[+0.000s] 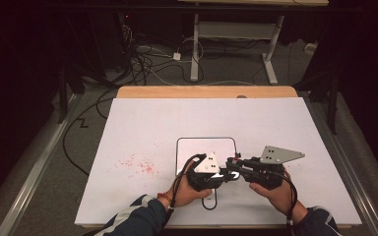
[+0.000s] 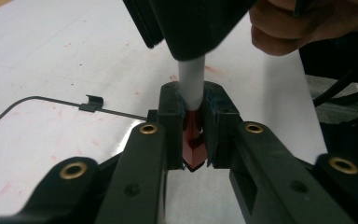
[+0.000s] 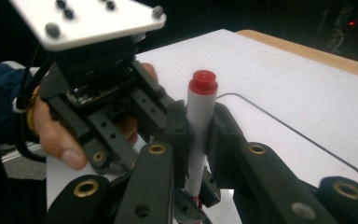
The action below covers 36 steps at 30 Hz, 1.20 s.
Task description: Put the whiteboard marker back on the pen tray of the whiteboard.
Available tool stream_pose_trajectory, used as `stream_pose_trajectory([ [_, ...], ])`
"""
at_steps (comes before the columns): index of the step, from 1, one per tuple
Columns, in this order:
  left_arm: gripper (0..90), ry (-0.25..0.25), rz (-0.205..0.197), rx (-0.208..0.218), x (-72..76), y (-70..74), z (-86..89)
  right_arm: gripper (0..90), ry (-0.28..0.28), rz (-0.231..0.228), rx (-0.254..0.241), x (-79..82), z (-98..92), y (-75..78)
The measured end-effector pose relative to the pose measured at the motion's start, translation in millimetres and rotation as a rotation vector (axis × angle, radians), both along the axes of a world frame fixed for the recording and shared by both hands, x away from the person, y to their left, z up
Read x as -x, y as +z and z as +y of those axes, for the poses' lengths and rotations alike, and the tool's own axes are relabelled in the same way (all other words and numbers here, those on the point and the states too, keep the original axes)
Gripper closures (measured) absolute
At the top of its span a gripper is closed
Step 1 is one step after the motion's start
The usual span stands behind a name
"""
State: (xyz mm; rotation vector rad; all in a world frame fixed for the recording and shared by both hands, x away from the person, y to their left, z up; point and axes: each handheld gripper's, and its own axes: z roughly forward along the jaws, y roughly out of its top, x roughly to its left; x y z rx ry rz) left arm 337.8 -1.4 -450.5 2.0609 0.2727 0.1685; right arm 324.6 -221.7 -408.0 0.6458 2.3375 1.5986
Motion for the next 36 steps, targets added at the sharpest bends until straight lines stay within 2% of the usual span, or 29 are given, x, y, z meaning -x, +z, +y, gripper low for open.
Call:
stream_pose_trajectory([
  [3,69.7,0.012,-0.037,0.001,3.4,1.6,2.2,81.1,-0.036,0.004,-0.001,-0.3,-4.6,3.5],
  [5,63.0,0.033,-0.072,-0.004,5.7,5.1,6.0,81.1,-0.060,0.014,0.007,-0.6,-9.5,7.1],
  [8,53.9,0.088,-0.100,-0.001,6.8,10.7,13.9,81.1,-0.090,0.024,0.008,-0.8,-16.1,10.8],
  [10,44.5,0.129,-0.118,0.001,8.2,13.8,20.5,81.2,-0.108,0.043,0.007,-2.1,-20.7,12.4],
  [14,34.0,0.182,-0.172,-0.022,12.6,17.0,41.2,81.2,-0.155,0.071,0.014,-3.8,-29.5,14.5],
  [18,28.3,0.230,-0.187,-0.053,13.2,15.4,64.1,81.2,-0.167,0.095,0.033,-6.2,-35.1,15.5],
  [19,27.8,0.247,-0.209,-0.062,13.0,13.9,71.5,81.1,-0.175,0.103,0.040,-7.0,-35.8,15.2],
  [21,27.2,0.269,-0.214,-0.081,14.0,11.1,81.8,81.1,-0.177,0.127,0.052,-9.2,-36.5,14.4],
  [22,25.5,0.318,-0.200,-0.106,16.8,9.1,90.6,81.1,-0.177,0.133,0.065,-10.6,-36.8,14.4],
  [24,23.7,0.368,-0.200,-0.129,19.2,5.6,104.5,81.1,-0.177,0.161,0.077,-14.9,-37.5,14.0],
  [28,22.8,0.456,-0.193,-0.125,25.7,-0.6,131.3,81.1,-0.189,0.223,0.099,-25.6,-37.6,8.8],
  [32,22.6,0.516,-0.158,-0.137,32.4,-7.0,152.5,81.1,-0.195,0.274,0.116,-36.9,-32.5,2.1],
  [36,22.7,0.555,-0.116,-0.150,38.9,-13.4,167.8,81.1,-0.211,0.305,0.127,-50.2,-27.9,-5.6],
])
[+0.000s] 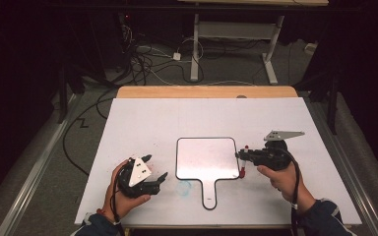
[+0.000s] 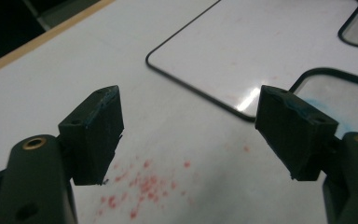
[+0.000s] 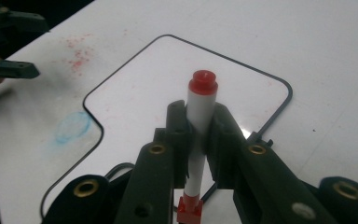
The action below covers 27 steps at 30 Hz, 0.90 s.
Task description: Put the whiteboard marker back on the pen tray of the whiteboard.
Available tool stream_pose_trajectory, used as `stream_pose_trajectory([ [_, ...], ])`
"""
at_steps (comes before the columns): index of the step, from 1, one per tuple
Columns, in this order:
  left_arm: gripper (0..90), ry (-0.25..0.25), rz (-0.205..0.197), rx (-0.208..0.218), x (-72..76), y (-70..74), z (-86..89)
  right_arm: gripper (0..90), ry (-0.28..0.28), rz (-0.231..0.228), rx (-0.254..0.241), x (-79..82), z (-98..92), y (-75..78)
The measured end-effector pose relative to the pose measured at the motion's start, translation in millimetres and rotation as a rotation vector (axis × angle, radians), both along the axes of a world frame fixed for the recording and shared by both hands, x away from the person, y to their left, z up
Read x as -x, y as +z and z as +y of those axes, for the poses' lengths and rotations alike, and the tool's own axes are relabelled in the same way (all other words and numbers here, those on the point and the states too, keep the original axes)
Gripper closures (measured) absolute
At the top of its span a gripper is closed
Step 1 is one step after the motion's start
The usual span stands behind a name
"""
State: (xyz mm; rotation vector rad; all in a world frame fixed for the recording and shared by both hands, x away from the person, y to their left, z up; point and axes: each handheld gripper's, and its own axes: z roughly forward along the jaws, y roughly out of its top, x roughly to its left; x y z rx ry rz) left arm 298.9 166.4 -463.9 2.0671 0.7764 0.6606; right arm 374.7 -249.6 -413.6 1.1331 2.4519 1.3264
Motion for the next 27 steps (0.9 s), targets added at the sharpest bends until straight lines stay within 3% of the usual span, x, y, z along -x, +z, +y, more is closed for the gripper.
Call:
stream_pose_trajectory([
  [5,22.7,0.029,0.019,0.008,3.0,-2.8,9.7,81.0,-0.041,0.036,-0.004,-17.0,2.2,-10.4],
  [6,22.7,0.029,0.022,0.007,2.4,-3.0,10.0,81.0,-0.049,0.051,-0.026,-19.8,1.7,-12.5],
  [14,22.7,0.000,0.050,-0.036,-0.1,-7.3,4.5,79.2,-0.107,0.086,-0.058,-39.8,4.8,-31.6],
  [18,22.7,-0.010,0.045,-0.055,-1.6,-8.2,2.2,77.7,-0.138,0.089,-0.050,-45.8,7.8,-40.4],
  [27,22.7,-0.022,0.063,-0.055,-2.9,-8.8,-2.0,76.0,-0.197,0.081,0.004,-53.1,14.2,-54.0],
])
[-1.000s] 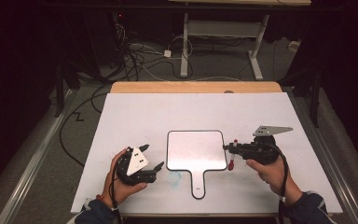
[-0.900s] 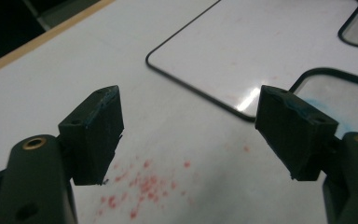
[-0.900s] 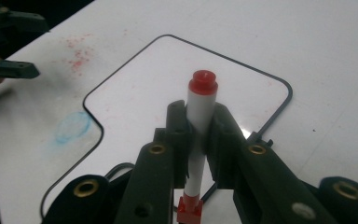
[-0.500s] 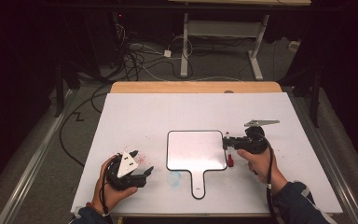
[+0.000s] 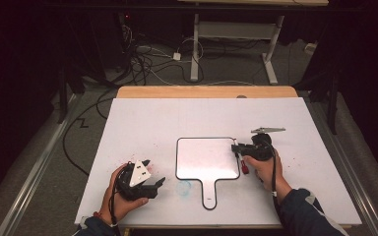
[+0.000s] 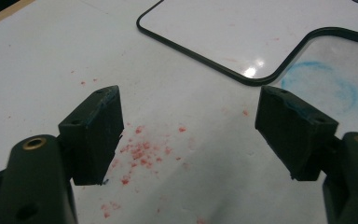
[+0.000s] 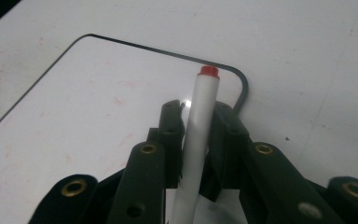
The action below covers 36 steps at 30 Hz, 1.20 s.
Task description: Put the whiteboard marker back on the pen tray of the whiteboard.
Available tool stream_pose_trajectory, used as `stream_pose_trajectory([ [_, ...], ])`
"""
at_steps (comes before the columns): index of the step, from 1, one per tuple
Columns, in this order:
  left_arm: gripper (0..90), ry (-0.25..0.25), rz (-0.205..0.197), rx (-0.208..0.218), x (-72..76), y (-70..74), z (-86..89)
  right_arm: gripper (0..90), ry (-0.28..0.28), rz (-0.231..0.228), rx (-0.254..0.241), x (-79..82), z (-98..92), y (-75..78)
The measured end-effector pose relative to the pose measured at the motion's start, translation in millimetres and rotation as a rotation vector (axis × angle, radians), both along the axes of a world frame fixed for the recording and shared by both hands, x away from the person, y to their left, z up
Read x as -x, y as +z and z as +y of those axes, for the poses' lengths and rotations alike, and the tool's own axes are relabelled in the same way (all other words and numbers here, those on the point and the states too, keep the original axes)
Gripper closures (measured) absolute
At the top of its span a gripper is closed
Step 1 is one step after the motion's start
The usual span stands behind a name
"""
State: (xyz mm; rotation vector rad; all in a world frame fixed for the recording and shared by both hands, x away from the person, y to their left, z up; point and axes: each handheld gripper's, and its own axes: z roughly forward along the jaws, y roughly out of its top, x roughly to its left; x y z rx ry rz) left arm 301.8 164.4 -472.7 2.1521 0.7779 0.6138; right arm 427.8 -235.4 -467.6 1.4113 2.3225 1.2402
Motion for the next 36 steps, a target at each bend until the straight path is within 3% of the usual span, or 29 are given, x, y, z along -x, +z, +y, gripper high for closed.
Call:
stream_pose_trajectory([
  [6,22.7,-0.010,-0.007,-0.010,-1.2,-0.1,-0.8,73.3,-0.021,-0.008,0.032,-1.3,1.0,-3.2],
  [13,22.7,-0.014,0.004,-0.016,-0.8,-0.9,-2.3,70.2,-0.016,-0.038,0.102,-2.5,4.5,-5.1],
  [17,22.7,-0.017,0.006,-0.017,-0.7,-1.0,-2.5,69.2,-0.009,-0.040,0.116,-2.4,5.3,-4.6],
  [24,22.7,-0.018,0.006,-0.019,-0.2,-1.0,-2.3,70.1,0.027,-0.124,0.221,-1.3,7.2,-0.8],
  [36,22.7,-0.020,0.002,-0.027,0.6,-0.6,-2.2,60.3,0.044,-0.144,0.226,4.4,3.0,4.0],
])
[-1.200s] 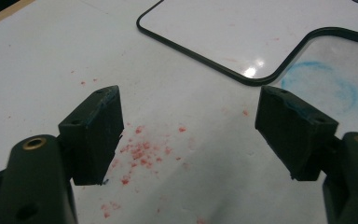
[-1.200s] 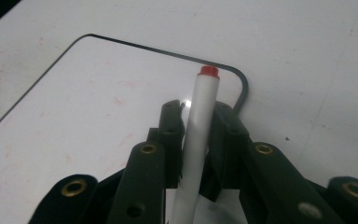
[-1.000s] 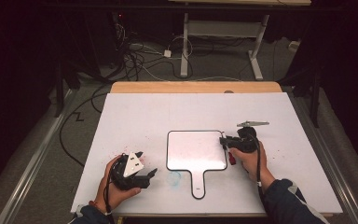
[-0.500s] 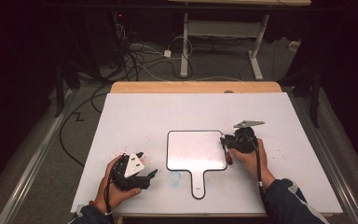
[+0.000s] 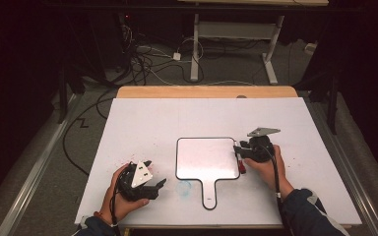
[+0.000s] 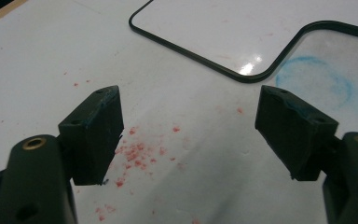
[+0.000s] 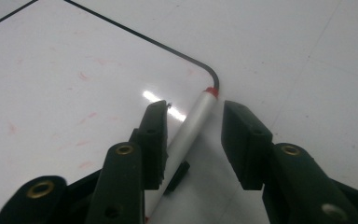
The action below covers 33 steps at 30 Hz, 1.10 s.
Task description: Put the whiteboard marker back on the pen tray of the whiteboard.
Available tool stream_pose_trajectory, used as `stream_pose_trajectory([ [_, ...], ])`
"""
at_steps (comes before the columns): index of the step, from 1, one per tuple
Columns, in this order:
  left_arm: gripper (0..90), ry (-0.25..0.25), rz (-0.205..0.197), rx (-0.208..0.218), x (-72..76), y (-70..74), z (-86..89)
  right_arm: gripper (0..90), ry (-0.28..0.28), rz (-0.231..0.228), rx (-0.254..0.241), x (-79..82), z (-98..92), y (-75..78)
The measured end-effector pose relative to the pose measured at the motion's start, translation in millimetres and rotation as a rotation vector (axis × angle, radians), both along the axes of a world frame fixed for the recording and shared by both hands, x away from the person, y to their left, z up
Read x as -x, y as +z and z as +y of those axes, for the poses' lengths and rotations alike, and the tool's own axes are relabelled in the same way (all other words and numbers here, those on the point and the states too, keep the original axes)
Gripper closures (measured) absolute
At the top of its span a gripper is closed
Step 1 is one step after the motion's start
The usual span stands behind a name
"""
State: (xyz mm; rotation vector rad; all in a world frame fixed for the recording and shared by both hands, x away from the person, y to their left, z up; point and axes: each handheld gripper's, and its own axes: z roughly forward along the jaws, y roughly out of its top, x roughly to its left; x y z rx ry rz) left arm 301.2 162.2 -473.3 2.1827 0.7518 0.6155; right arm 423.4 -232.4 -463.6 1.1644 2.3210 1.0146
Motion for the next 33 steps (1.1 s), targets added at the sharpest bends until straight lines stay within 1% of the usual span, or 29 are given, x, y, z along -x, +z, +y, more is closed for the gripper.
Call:
stream_pose_trajectory([
  [1,22.6,-0.002,-0.010,-0.004,-0.2,0.3,0.4,60.3,0.002,-0.001,0.004,1.1,-0.8,0.7],
  [2,22.7,0.000,0.002,-0.001,0.2,0.0,0.4,60.4,0.001,-0.002,0.011,2.3,-1.6,1.4],
  [6,22.7,0.000,0.004,-0.004,-0.1,-0.4,0.3,60.4,0.024,-0.006,0.015,5.4,-4.7,1.6],
  [11,22.7,-0.005,0.003,-0.009,0.0,-0.5,-0.9,58.6,0.030,0.002,0.020,7.0,-4.4,-0.8],
  [12,22.6,-0.009,-0.008,-0.012,-0.4,-0.1,-0.7,58.0,0.032,0.000,0.023,7.3,-4.4,-0.9],
  [13,22.6,-0.009,-0.009,-0.011,-0.5,0.0,-0.6,57.2,0.034,-0.002,0.024,7.7,-4.6,-0.4],
  [14,22.6,-0.006,0.003,-0.008,-0.2,-0.4,-0.8,56.9,0.030,-0.009,0.023,8.1,-4.8,0.5],
  [16,22.6,-0.006,0.005,-0.008,-0.4,-0.7,-0.7,55.9,0.030,-0.021,0.006,9.4,-6.0,4.0],
  [18,22.6,-0.008,0.009,-0.007,-0.4,-0.5,-0.8,52.8,0.039,-0.050,0.001,10.1,-7.1,8.2],
  [20,22.6,-0.010,0.008,-0.006,-0.2,-0.5,-1.1,50.9,0.047,-0.065,-0.003,12.0,-7.8,13.4],
  [23,22.6,-0.009,0.009,-0.005,-0.3,-0.4,-1.1,48.3,0.058,-0.115,-0.022,15.9,-10.2,22.9],
  [25,22.6,-0.007,0.011,-0.003,-0.6,-0.6,-1.0,45.7,0.070,-0.153,-0.015,18.8,-10.9,29.1],
  [29,22.6,-0.005,0.013,-0.006,-0.8,-0.9,-1.1,42.0,0.087,-0.215,-0.002,27.1,-11.4,41.2],
  [30,22.6,-0.004,0.012,-0.006,-0.7,-0.8,-1.0,41.3,0.096,-0.229,0.001,29.2,-12.1,44.1],
  [31,22.6,-0.005,0.001,-0.009,-1.1,-0.5,-0.7,40.6,0.101,-0.246,0.000,31.3,-12.6,46.8],
  [33,22.6,-0.003,0.000,-0.010,-1.2,-0.5,-0.3,39.3,0.106,-0.274,0.004,36.2,-14.1,52.7],
])
